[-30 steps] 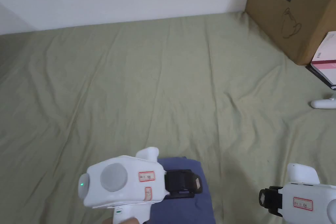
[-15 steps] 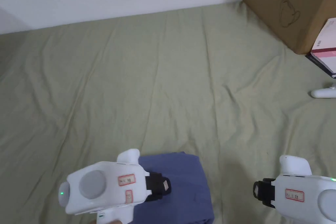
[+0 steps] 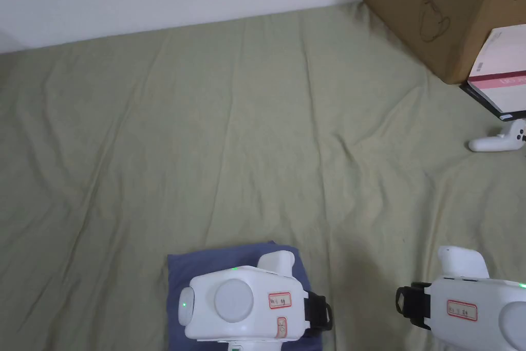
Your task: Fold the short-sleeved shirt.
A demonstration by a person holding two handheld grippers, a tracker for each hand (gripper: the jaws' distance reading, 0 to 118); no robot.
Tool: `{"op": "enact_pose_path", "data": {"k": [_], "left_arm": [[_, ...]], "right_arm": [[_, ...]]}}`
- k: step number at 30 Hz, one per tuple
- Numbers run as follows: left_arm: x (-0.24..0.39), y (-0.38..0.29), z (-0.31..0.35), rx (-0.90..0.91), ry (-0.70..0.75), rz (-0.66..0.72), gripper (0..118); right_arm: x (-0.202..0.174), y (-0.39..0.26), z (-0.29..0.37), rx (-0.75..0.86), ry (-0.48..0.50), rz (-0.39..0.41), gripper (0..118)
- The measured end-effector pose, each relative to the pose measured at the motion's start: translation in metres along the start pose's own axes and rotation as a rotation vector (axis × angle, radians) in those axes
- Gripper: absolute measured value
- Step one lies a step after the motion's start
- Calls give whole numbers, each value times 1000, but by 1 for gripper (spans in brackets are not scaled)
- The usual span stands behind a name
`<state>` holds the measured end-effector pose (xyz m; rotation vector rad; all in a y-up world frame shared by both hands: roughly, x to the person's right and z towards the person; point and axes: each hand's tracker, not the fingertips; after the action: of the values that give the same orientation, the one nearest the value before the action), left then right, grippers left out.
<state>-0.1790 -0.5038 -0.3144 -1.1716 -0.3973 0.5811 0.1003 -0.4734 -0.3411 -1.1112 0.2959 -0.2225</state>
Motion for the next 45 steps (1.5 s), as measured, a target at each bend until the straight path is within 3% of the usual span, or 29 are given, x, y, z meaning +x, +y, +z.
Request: {"op": "enact_pose_path", "data": {"k": [4,7,16,22,26,29,30,32,34,36,45], "left_arm": [[6,-4,28,51,-65,-86,1],[-14,-7,71,137,-95,-71,1],[-136,-49,184,380,28,236,1],[-170,-71,182,379,1,333,1],[-178,-72,164,361,-42,373,1],[-184,-67,153,354,-69,398,3],[-185,-66,151,353,-75,405,10],[-187,-61,148,363,-89,410,37],[-189,-55,145,365,-91,409,83],[-192,-48,138,357,-103,400,112],[-196,-18,80,256,-334,434,113]], "right_arm": [[-9,1,5,6,3,18,0],[-23,4,9,14,30,59,0],[-109,27,4,56,165,248,0],[-167,21,-47,-37,240,386,0],[-182,4,-96,-169,158,494,0],[-178,5,-102,-164,185,439,0],[-176,9,-100,-165,198,416,0],[-171,12,-100,-174,208,406,0],[-170,11,-101,-174,212,410,0],[-171,10,-101,-173,211,413,0],[-169,9,-99,-170,210,383,0]]}}
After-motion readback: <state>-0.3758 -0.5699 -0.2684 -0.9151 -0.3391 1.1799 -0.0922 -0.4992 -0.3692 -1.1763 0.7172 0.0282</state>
